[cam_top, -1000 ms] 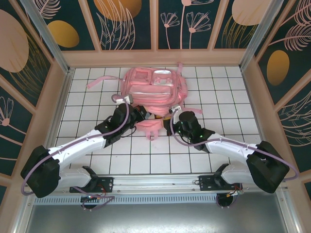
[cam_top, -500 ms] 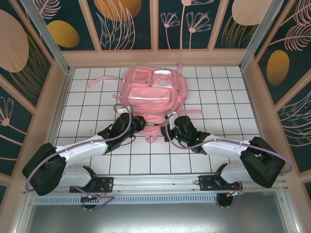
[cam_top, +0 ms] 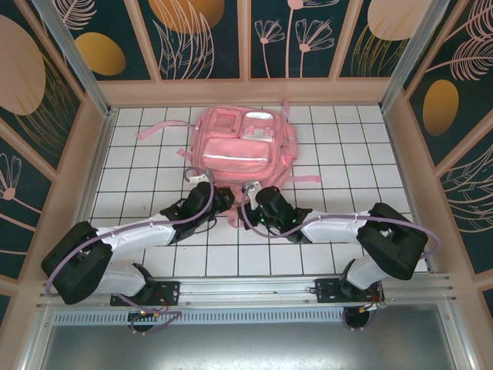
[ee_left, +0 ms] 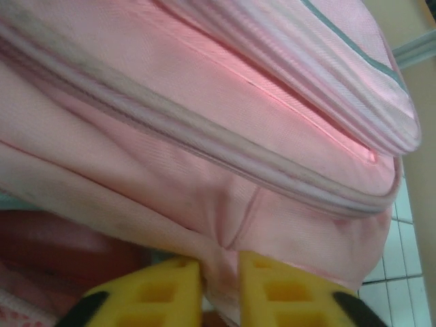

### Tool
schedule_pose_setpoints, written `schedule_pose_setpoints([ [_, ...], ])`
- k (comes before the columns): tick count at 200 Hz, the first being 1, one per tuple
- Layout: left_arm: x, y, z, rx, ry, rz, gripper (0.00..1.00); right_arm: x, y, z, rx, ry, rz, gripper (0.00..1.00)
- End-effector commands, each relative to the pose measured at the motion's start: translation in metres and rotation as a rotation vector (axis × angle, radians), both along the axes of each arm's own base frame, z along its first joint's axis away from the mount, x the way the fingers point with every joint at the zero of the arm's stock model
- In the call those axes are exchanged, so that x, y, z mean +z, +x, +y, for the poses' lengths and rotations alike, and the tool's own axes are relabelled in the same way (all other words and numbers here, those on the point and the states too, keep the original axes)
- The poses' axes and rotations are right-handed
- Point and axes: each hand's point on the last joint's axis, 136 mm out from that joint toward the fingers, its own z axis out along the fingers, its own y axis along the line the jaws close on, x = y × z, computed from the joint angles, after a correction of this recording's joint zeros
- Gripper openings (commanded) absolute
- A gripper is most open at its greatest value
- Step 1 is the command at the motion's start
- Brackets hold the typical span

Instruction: Pack the student bag

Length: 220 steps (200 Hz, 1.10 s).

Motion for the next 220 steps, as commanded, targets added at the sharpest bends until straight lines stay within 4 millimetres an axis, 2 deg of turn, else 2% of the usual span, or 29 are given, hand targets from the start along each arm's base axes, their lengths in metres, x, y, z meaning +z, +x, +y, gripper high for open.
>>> schedule_pose_setpoints([
  [1, 0.016, -0.006, 0.003, -0.016, 0.009, -0.032, 0.41, 0.040, -0.003, 0.016, 0.049, 0.123, -0.049, 0.37],
  [7, 0.016, -0.009, 0.006, -0.015, 0.018, -0.034, 0.43, 0.039, -0.001, 0.009, 0.035, 0.123, -0.045, 0.44],
  [19, 0.015, -0.014, 0.014, -0.016, 0.036, -0.038, 0.44, 0.045, 0.002, -0.004, 0.004, 0.145, -0.045, 0.50],
  [40, 0.011, -0.027, 0.020, -0.042, 0.076, -0.047, 0.42, 0.052, 0.009, -0.030, -0.077, 0.185, -0.035, 0.52],
  [55, 0.004, -0.035, 0.022, -0.065, 0.132, -0.050, 0.38, 0.055, 0.015, -0.049, -0.153, 0.218, -0.016, 0.52],
  [84, -0.013, -0.050, 0.012, -0.137, 0.216, -0.058, 0.31, 0.051, 0.023, -0.073, -0.246, 0.272, 0.026, 0.53],
  [142, -0.026, -0.047, -0.021, -0.194, 0.417, -0.103, 0.29, 0.046, 0.026, -0.078, -0.278, 0.290, 0.051, 0.53],
  [164, -0.028, -0.045, -0.030, -0.197, 0.435, -0.109, 0.30, 0.044, 0.026, -0.079, -0.281, 0.291, 0.058, 0.53],
  [181, -0.025, -0.044, -0.033, -0.193, 0.414, -0.119, 0.30, 0.039, 0.026, -0.082, -0.300, 0.284, 0.075, 0.53],
  [197, -0.021, -0.044, -0.035, -0.195, 0.396, -0.127, 0.35, 0.034, 0.028, -0.082, -0.309, 0.279, 0.091, 0.53],
  [220, -0.027, -0.041, -0.037, -0.190, 0.431, -0.117, 0.35, 0.032, 0.030, -0.081, -0.319, 0.287, 0.102, 0.55],
])
